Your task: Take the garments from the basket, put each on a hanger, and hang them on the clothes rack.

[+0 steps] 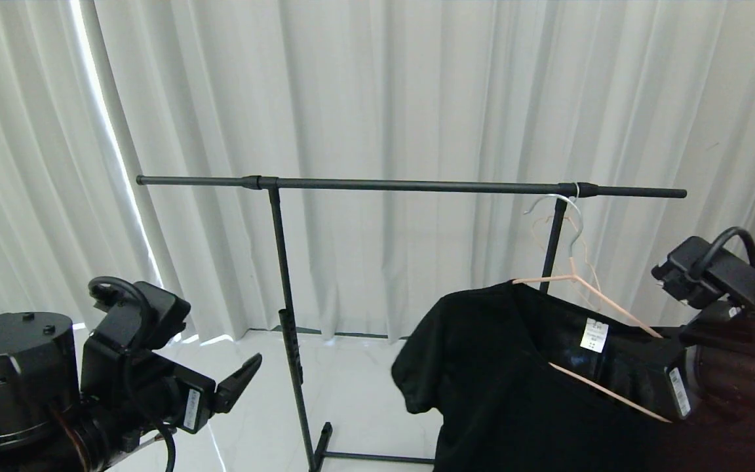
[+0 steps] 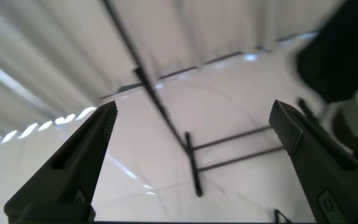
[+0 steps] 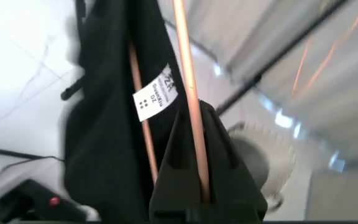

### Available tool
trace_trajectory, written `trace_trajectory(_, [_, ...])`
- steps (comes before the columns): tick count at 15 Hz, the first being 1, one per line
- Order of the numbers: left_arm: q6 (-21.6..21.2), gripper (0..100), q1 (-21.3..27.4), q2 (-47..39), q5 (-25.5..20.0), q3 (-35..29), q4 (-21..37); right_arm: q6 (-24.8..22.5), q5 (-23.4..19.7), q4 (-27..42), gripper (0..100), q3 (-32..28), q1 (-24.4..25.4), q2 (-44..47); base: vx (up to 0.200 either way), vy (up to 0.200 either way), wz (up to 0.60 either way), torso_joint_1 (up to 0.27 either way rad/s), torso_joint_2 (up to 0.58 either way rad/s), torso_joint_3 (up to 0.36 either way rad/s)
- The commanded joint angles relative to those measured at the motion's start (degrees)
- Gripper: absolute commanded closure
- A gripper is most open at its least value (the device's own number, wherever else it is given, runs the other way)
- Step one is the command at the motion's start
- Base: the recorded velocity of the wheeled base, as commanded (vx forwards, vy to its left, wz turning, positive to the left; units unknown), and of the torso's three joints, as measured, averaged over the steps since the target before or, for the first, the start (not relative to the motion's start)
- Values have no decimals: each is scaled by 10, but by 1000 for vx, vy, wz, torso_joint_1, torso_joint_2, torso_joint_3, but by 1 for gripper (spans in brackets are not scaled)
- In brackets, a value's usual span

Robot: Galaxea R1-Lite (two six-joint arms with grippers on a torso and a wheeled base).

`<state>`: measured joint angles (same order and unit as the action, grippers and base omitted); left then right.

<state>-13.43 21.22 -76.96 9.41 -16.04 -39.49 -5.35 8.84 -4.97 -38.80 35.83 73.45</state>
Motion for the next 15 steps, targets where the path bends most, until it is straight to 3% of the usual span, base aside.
trace_trajectory(1, [-1,0,0,15,34,-5,-1,54,47,1,100,-27,-1,86,0,0,0,0,0,0])
trace_trajectory(5, [-1,0,0,15,54,-8,-1,163,120,-7,100,-127,-2,184,0,0,0,0,0,0])
trace_trajectory(8, [-1,0,1,12,54,-13,0,165,122,-52,100,-138,-8,196,0,0,0,0,0,0])
trace_trajectory(15, [-2,0,3,13,53,-12,0,163,118,-75,100,-138,-8,201,200,0,0,0,3,1])
